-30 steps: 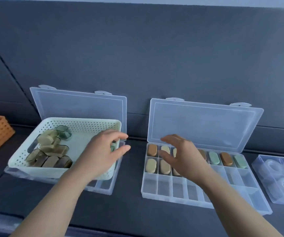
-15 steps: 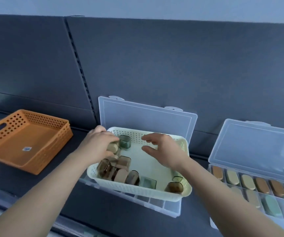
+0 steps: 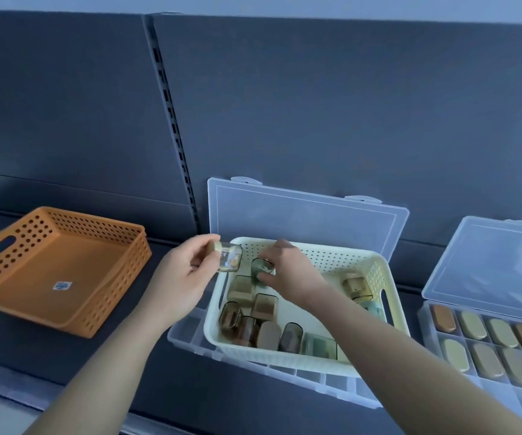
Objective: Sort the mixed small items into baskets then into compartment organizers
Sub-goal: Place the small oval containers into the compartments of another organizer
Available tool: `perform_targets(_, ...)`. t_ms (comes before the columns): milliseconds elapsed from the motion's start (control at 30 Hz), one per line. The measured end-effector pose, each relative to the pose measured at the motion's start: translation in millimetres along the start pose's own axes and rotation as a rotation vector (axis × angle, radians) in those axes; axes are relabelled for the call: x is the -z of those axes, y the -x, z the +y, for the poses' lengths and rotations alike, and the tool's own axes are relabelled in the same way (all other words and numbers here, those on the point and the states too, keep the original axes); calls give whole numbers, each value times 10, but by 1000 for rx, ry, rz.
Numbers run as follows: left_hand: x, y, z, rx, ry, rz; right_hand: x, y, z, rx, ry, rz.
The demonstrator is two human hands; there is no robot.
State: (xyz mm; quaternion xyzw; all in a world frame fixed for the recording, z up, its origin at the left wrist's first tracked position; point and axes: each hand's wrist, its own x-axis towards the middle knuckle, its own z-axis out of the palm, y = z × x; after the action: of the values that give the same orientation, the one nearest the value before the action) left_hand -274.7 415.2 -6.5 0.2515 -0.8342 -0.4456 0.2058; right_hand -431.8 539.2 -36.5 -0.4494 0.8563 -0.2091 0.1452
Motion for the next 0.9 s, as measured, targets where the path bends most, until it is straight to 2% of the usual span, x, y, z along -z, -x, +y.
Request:
perform_targets(167, -111, 97, 145, 16, 239, 32, 251, 208, 144, -74, -327, 84)
perform_targets(333, -449, 203, 480, 83, 533, -60, 594, 670, 417, -138, -708, 163)
perform_targets(500, -1034, 314, 861, 27, 500, -179, 954, 1256, 878, -216, -1100, 197)
perform_targets(700, -2036, 552, 1499, -5, 550, -266, 1443, 2055, 1754, -293, -1102, 374)
perform_targets(900, -3110, 796, 1952, 33, 455, -402, 1706, 2755, 2691, -442, -921, 373)
